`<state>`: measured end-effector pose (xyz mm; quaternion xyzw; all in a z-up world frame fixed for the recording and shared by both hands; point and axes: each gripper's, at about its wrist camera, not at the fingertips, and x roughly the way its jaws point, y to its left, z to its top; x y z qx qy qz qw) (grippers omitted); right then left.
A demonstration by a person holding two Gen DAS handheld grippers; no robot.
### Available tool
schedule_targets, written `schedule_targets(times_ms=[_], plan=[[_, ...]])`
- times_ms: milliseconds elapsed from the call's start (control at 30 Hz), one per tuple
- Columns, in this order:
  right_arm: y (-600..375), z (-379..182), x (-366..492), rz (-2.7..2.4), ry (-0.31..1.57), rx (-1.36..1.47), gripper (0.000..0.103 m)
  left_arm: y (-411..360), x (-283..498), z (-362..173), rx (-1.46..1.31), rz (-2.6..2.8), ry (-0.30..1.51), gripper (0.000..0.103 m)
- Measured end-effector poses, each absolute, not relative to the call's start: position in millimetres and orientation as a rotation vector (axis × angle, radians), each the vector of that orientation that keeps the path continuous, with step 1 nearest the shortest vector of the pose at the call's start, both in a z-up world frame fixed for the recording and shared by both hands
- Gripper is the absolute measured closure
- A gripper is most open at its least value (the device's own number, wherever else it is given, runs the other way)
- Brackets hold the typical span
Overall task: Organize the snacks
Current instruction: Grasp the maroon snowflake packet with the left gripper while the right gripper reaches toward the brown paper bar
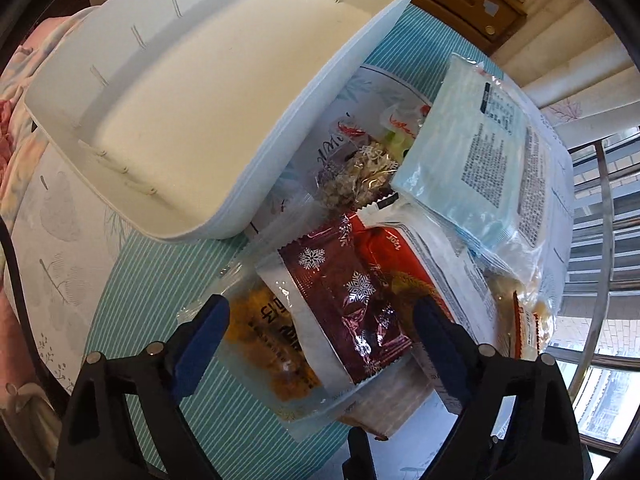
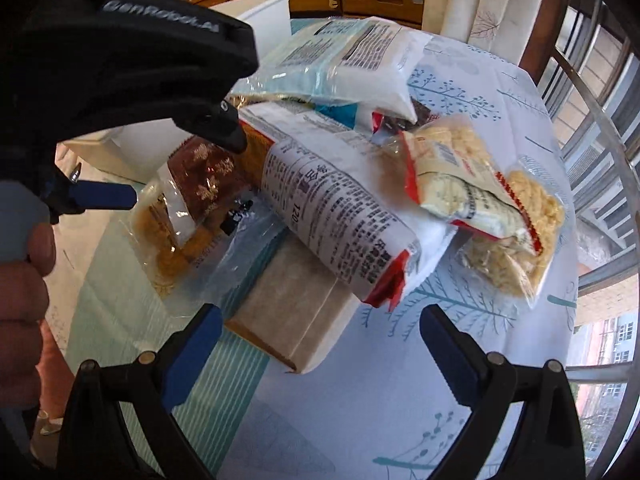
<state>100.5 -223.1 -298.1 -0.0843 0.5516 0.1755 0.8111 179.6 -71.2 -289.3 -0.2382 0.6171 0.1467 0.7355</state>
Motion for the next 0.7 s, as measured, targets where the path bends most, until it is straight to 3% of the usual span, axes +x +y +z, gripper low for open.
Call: schedule_targets(times_ms=[467,600,700], plan=[[-200.6,-318.6,104.6,0.383,1.145,-0.247,0.019,-64.7,188.1,-295.3,-0.448,0.381,1.352,0.041],[-197.1,-319.4,103.7,0.369,1.135,-0.266,0.028,-65.3,190.1,-294.4,-0.454,0.366,1.34,0.058],[-198.8,-319.0,102.4,0.371,1.143,-0.263,0.034,-68.7,190.1,-291.1,-0.444,0.367,1.343,0.061]])
